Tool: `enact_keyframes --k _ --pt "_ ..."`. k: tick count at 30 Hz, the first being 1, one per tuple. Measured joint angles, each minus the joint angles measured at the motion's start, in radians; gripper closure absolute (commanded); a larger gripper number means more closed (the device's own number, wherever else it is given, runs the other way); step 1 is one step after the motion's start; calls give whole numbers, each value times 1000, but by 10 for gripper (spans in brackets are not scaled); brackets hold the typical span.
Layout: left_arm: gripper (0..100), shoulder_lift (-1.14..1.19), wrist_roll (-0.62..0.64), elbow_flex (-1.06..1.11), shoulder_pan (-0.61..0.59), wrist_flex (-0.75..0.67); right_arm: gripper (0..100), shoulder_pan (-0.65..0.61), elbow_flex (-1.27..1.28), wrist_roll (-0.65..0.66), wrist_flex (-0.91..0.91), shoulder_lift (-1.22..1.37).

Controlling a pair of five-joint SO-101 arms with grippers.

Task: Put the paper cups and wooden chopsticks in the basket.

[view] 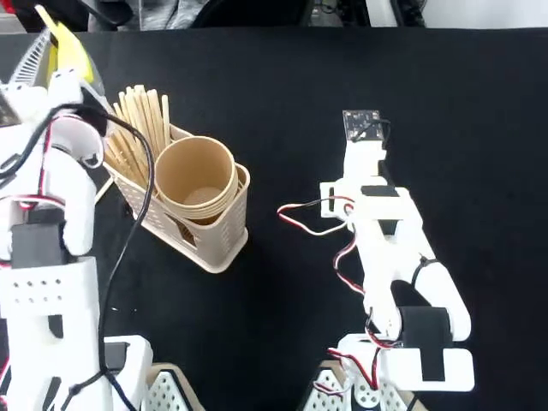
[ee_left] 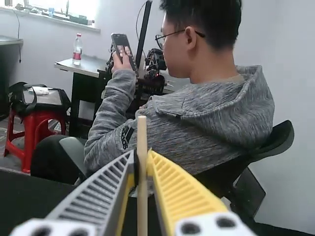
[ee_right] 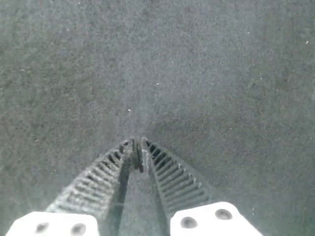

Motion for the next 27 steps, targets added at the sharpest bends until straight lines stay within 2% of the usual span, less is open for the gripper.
enact_keyframes --k 3,6,14,19,23,25,27 --pt "813 -2 0 48 2 -20 984 0 0 0 0 0" --pt "808 -2 0 49 21 41 984 0 0 0 0 0" --pt "809 5 -18 -204 8 440 984 0 0 0 0 0" --pt "809 91 -195 -420 -74 809 984 0 0 0 0 0" --pt "809 259 -394 -483 -153 1083 984 0 0 0 0 0" --pt "809 354 -493 -483 -216 1168 984 0 0 0 0 0" --pt "809 437 -563 -485 -304 1185 984 0 0 0 0 0"
